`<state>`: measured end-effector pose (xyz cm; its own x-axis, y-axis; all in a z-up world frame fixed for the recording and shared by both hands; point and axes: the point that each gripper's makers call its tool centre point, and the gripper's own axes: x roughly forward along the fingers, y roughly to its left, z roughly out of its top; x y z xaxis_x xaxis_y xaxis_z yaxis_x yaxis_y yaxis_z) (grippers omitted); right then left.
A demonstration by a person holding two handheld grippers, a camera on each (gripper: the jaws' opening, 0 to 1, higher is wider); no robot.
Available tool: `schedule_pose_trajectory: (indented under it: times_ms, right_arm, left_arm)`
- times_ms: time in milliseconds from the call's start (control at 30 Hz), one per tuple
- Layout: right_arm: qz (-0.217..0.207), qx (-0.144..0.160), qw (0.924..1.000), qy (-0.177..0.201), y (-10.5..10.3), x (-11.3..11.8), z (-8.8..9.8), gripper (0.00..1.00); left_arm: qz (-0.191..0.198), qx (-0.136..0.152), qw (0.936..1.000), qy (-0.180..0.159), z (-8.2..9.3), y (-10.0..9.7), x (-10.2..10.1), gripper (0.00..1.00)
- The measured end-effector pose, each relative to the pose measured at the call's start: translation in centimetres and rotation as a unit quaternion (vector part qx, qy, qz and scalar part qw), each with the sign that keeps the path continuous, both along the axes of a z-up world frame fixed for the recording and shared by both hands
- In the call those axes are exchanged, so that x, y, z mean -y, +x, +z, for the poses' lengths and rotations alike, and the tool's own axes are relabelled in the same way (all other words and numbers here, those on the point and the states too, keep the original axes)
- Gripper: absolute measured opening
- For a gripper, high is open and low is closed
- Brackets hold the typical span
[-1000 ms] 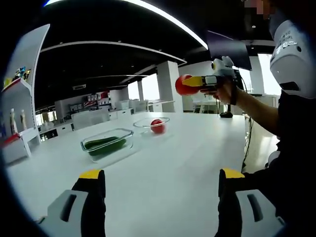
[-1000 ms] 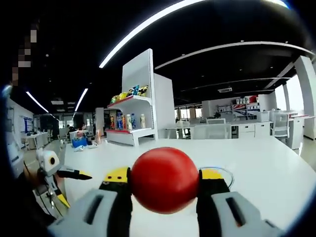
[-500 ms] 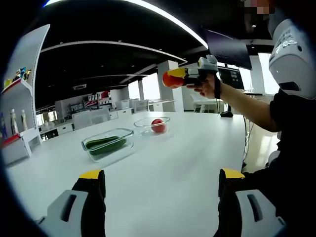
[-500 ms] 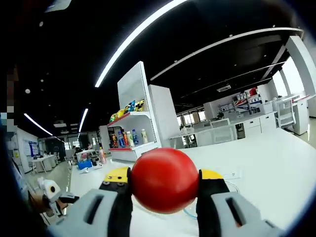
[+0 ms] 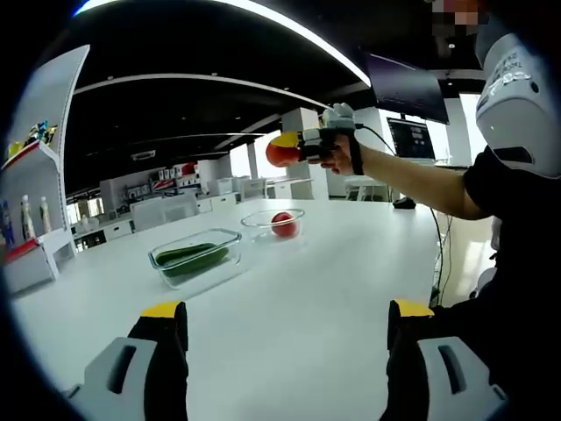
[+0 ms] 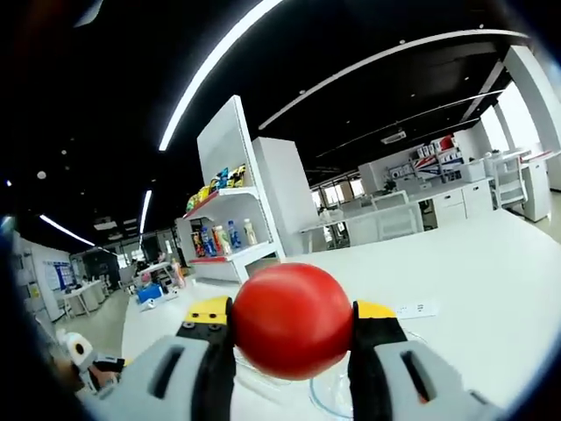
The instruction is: Sort the scattered tomatoes and cucumbers on the table and place them into their respective storage containers
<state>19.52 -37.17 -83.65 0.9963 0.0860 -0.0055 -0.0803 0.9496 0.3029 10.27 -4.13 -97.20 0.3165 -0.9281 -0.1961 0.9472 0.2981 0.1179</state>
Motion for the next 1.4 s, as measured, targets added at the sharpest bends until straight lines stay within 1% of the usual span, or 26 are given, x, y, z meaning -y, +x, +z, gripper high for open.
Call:
schedule_pose_trajectory:
  times_ms: [100, 300, 433, 600, 800, 900, 1000, 1067, 1233, 1400]
  right_arm:
    - [0.003, -0.01, 0.9999, 0.01, 1.2, 0.2, -0.7, 0.46]
    - [0.0, -0.035, 0.9993, 0.011, 3.0, 0.3, -2.4, 0.46]
    - [-0.003, -0.057, 0.9984, 0.006, 4.0, 0.4, -4.2, 0.46]
    - [-0.007, -0.087, 0.9962, 0.004, 5.1, 1.0, -6.8, 0.46]
    - [-0.008, -0.124, 0.9923, -0.004, 5.9, 1.4, -9.7, 0.46]
    - [-0.007, -0.139, 0.9902, -0.011, 6.2, 1.2, -11.0, 0.46]
    - [-0.004, -0.151, 0.9883, -0.024, 6.4, 0.8, -11.8, 0.46]
    - [-0.003, -0.158, 0.9865, -0.041, 6.6, 0.8, -12.3, 0.46]
    - [0.005, -0.185, 0.9789, -0.086, 7.0, 0.5, -13.6, 0.46]
    - [0.008, -0.204, 0.9724, -0.113, 7.2, 0.5, -14.6, 0.46]
  left_arm:
    - [0.0, 0.001, 1.0, -0.002, 0.1, 0.0, -0.1, 0.94]
    - [0.002, 0.002, 1.0, -0.001, 0.2, 0.1, -0.3, 0.94]
    - [0.003, 0.002, 1.0, -0.002, 0.2, 0.2, -0.4, 0.94]
    - [0.003, 0.003, 1.0, -0.002, 0.2, 0.2, -0.4, 0.94]
    - [0.005, 0.0, 1.0, -0.002, 0.1, 0.2, -0.5, 0.94]
    - [0.005, 0.0, 1.0, 0.0, -0.1, 0.2, -0.5, 0.94]
    - [0.006, -0.002, 1.0, -0.001, -0.1, 0.2, -0.5, 0.94]
    - [0.006, -0.002, 1.0, 0.0, -0.1, 0.2, -0.5, 0.94]
    - [0.006, -0.002, 1.0, 0.002, -0.2, 0.2, -0.6, 0.94]
    - [0.008, -0.004, 1.0, 0.002, -0.4, 0.3, -0.7, 0.93]
